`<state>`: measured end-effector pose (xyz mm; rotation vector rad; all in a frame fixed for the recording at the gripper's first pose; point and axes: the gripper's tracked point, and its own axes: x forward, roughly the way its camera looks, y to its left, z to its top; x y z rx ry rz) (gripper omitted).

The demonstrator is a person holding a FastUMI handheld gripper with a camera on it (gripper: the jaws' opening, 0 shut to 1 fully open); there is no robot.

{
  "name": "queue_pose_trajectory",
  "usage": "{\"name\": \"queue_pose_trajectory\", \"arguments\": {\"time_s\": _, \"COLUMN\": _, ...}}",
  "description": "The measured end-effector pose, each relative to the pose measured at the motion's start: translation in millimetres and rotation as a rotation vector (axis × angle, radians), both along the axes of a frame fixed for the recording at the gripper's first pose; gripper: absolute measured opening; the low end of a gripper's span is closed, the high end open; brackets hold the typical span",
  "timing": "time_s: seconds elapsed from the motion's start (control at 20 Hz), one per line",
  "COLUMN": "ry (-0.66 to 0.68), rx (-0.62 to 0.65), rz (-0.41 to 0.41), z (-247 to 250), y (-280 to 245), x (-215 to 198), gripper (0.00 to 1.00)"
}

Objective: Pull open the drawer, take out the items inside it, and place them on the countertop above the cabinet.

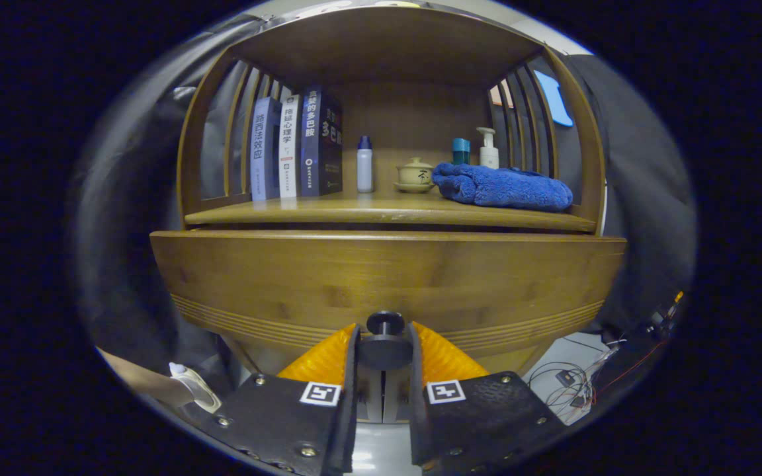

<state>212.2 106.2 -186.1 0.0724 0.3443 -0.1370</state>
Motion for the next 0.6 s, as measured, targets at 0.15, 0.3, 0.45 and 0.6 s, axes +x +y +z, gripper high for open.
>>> {"name": "queue_pose_trajectory", "arguments": {"time_s": 0.15, "ry": 0.025, "rx": 0.024, "rz": -0.003, "z": 0, "y": 3, "x": -25, "gripper": 0.33}}
{"name": "queue_pose_trajectory", "arguments": {"time_s": 0.3, "ry": 0.052, "rx": 0.021, "rz": 0.017, "z": 2, "y": 9, "x": -45, "gripper": 0.33}}
{"name": "queue_pose_trajectory", "arguments": {"time_s": 0.45, "ry": 0.080, "rx": 0.050, "rz": 0.010, "z": 2, "y": 11, "x": -57, "gripper": 0.33}}
{"name": "queue_pose_trajectory", "arguments": {"time_s": 0.6, "ry": 0.077, "rx": 0.049, "rz": -0.012, "z": 3, "y": 14, "x": -68, "gripper": 0.26}}
